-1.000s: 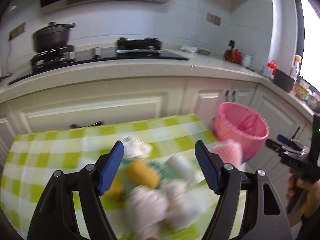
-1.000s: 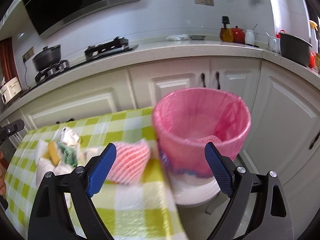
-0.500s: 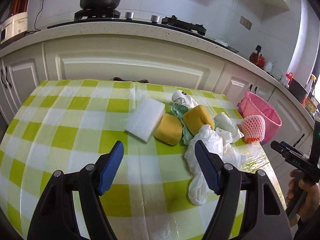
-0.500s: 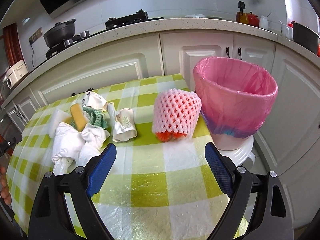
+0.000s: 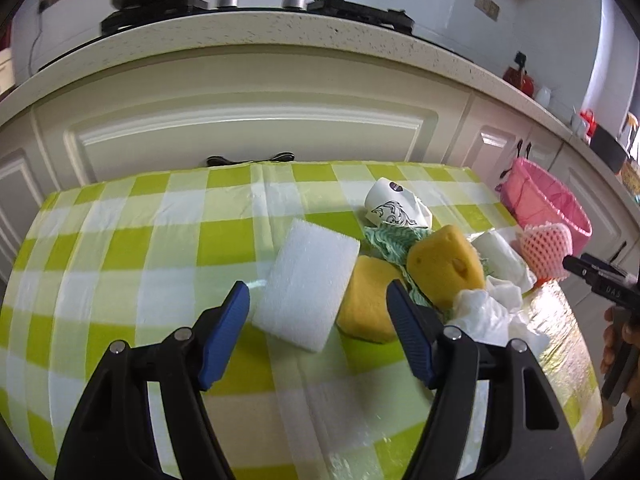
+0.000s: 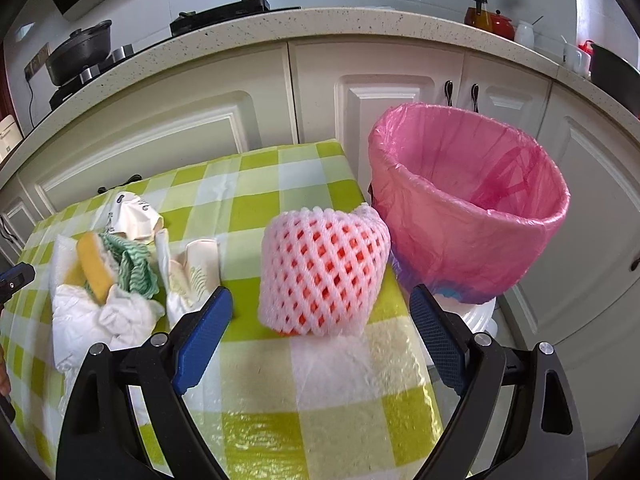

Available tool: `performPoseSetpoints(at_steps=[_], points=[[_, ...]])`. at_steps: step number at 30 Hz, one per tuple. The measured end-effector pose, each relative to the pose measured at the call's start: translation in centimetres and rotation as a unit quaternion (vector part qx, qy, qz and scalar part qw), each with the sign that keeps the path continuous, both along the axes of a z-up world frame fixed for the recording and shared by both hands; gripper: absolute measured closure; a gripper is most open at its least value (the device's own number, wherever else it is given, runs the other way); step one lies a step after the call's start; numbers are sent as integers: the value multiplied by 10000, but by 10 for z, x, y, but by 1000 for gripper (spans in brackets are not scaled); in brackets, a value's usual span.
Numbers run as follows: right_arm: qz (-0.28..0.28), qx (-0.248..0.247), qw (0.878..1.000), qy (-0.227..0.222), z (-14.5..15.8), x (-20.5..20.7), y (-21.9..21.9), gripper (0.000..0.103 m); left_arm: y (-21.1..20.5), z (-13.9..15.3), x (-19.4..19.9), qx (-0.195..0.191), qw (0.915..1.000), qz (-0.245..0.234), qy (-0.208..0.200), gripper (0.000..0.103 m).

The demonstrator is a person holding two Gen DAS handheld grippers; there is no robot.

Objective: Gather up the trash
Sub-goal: 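Grasp another white foam block with the left tool while the right tool grasps a pink foam net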

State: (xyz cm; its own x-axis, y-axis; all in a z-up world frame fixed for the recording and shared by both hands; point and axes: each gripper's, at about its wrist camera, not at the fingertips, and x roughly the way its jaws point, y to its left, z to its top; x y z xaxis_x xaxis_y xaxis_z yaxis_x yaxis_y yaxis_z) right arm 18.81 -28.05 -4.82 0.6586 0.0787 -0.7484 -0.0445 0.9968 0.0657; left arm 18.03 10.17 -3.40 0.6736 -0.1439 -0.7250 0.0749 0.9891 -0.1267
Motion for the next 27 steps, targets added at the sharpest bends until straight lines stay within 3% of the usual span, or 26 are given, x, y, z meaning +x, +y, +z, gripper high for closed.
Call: performPoseSetpoints(at_steps=[8,10,11,17,27], points=[[-16,-126,9998,137,-11,24,2,18,-2,-23,38,-1,9989,-272,391,35],[-16,-152,9997,202,-15,30,3,18,-4,-26,41,12,9986,-308,435,42],[-5,-150,9996,239,-18,31,4,22,-5,-27,42,42,9985,-313,449,49],[144,-113,9992,363,-24,33,11,53,-4,-27,41,25,9984,-311,472,52],[514,69,9985,150,-7,12,21,69,14,-7,13,-72,9996,158,240,52]])
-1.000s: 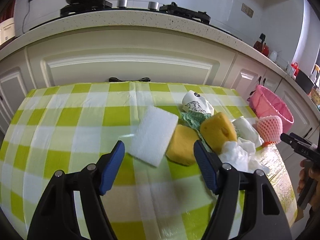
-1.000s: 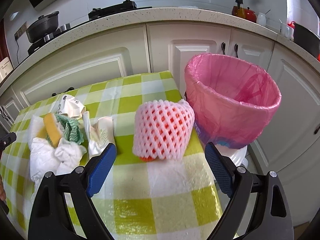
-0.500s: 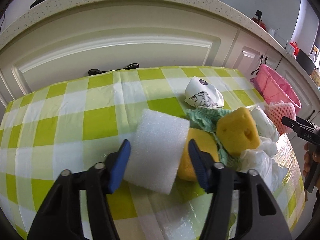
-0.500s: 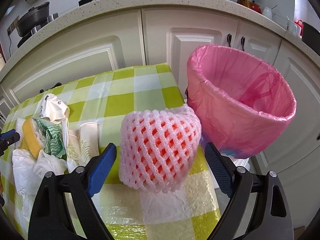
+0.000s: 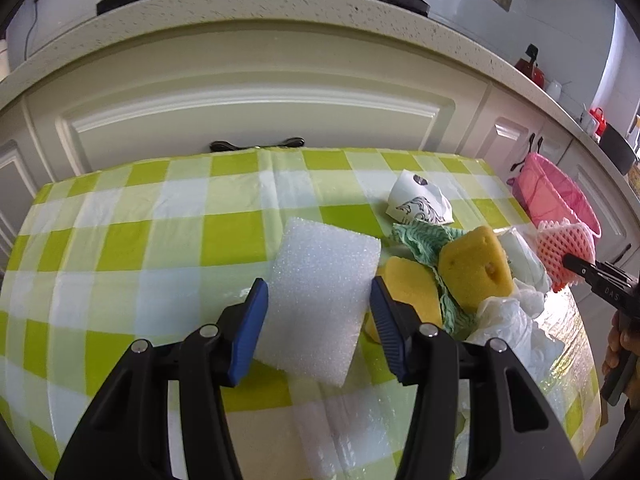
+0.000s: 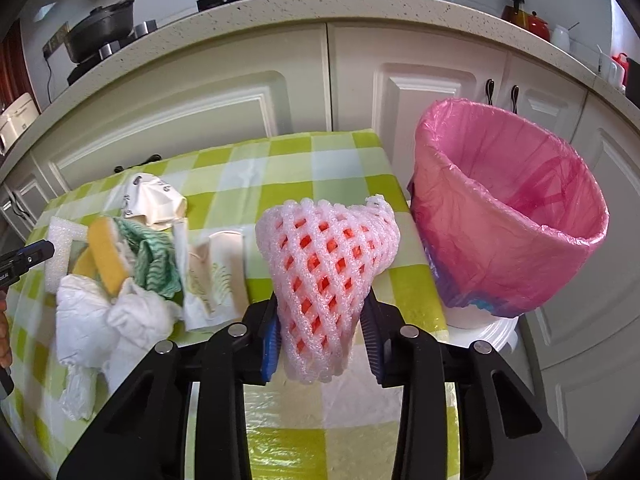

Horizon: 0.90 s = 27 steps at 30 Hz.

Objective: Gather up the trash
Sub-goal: 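Grasp another white foam block with the left tool while the right tool grasps a pink foam net, then carry both items to the wastebasket and open both tools to drop them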

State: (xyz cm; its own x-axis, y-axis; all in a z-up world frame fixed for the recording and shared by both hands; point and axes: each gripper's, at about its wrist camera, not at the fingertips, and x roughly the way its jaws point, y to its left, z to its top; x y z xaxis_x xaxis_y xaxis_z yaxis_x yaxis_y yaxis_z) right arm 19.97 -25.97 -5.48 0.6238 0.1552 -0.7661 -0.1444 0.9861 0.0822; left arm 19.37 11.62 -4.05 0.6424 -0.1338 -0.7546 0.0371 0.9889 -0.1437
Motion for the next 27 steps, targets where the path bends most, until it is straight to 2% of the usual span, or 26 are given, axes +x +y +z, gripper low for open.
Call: performPoseSetpoints(at_steps=[8,13,19,27], points=[[108,269,9992,-270,27,-17,-7,72,4,36,-19,-3,9992,149,-380,52],[83,371,9979,-519,52,-24,-20,72,-13,63,-24,-8,9978,86,-663,52],[-106,445,9953,-858,86,-26,-54,72,-55,98,-18,-131,9946,-244,-996,52],[-539,341,9913,-1152,115,-7,-120,72,-136,137,9,-424,9871,-842,-1293,52]])
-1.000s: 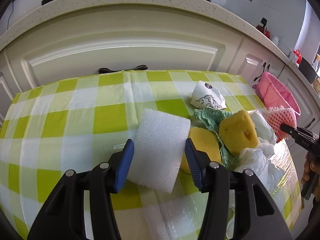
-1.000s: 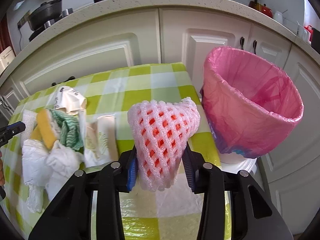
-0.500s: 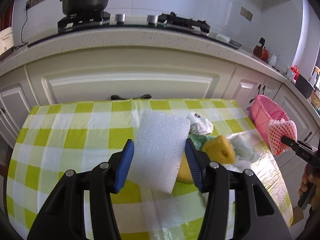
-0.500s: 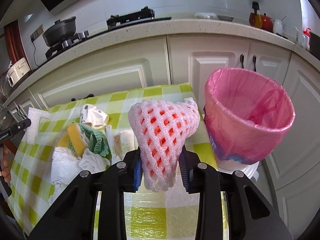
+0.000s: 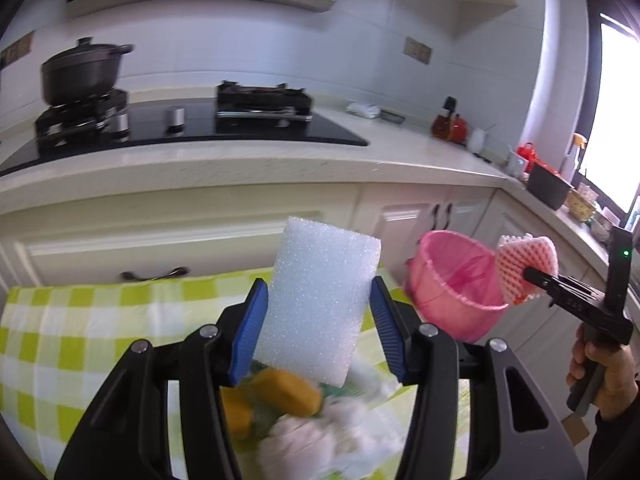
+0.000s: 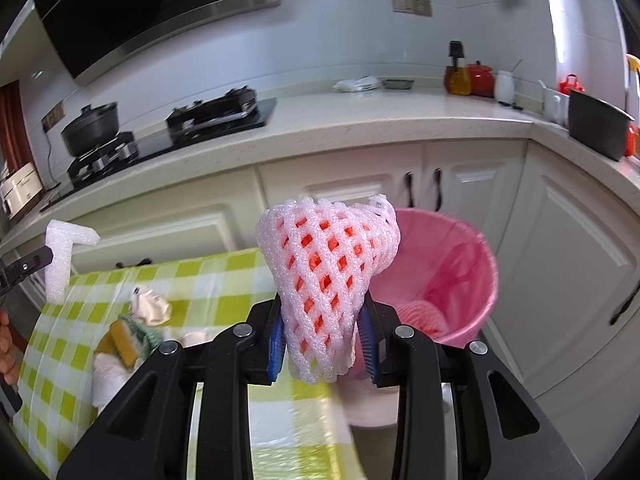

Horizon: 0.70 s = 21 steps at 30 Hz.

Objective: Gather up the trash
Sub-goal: 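Carry both items to the wastebasket and open both tools to drop them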

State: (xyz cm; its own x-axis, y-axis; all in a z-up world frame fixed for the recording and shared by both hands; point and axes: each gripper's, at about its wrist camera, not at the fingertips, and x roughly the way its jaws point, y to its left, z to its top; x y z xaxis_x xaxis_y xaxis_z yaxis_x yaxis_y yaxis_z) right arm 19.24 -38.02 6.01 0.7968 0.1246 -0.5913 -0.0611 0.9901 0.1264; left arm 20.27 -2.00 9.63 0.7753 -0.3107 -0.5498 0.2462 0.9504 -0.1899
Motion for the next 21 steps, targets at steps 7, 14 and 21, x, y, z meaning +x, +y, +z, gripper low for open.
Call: performPoseSetpoints(at_steps=[7,14,21], points=[[-252,200,9995,-41,0,22,-52,72,-92,11,39,-127,9981,-607,-42,52],[-278,212,9994,37,-10,40,-77,72,-170,6,69,-221,9939,-1078,108,52],[-307,274,9991,58,-15,55,-99,71,-218,-5,98,-416,9903,-1277,368,52]])
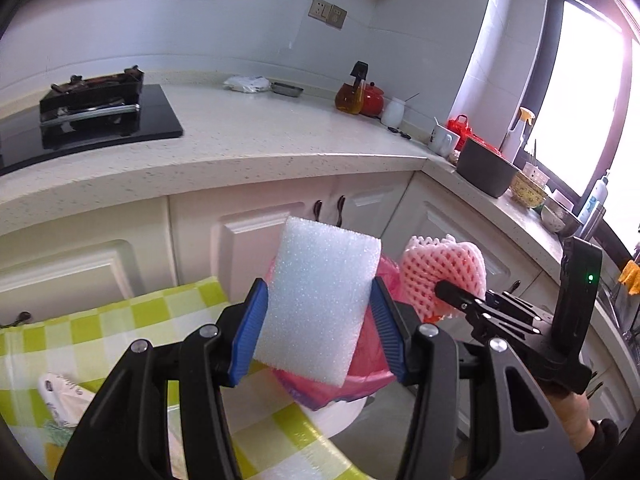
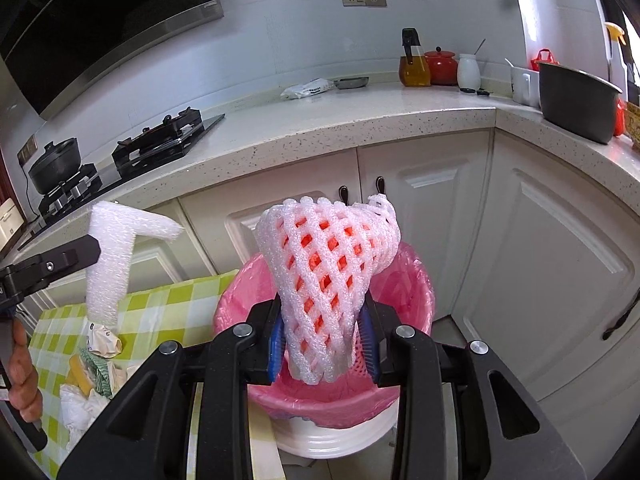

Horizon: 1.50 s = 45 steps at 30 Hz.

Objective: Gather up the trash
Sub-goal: 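Carry both items to the wastebasket and open both tools to drop them, then move both tools back over the table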

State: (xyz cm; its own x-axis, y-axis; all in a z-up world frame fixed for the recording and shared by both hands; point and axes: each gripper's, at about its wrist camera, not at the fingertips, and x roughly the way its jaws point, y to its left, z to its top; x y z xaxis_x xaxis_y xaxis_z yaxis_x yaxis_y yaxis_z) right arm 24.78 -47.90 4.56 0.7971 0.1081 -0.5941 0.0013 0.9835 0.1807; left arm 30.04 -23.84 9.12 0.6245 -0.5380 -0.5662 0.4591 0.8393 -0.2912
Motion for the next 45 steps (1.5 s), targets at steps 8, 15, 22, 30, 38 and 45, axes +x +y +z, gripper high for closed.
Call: performPoseSetpoints(at_steps=[8,15,22,30,38,45], points=[[24,53,10000,54,-2,18,-12,65,-32,-12,15,-128,9994,-143,289,52],[-243,-7,9997,62,-8,22,-23,32,-43,-26,27,-169,9984,-105,521,38],[-278,0,9995,127,-17,16,-30,32,-36,-31,23,-77,9985,-106,533,38],[-309,-46,9995,13,-21,-19,-19,29,17,-27,-12,-79,9993,154,327,37],[-91,23,9999,-135,-21,-74,16,18,98,-10,-74,85,9973,720,-93,31],[227,105,9996,-94,-35,-127,66,18,188,-17,-141,324,9898,1359,-287,26]])
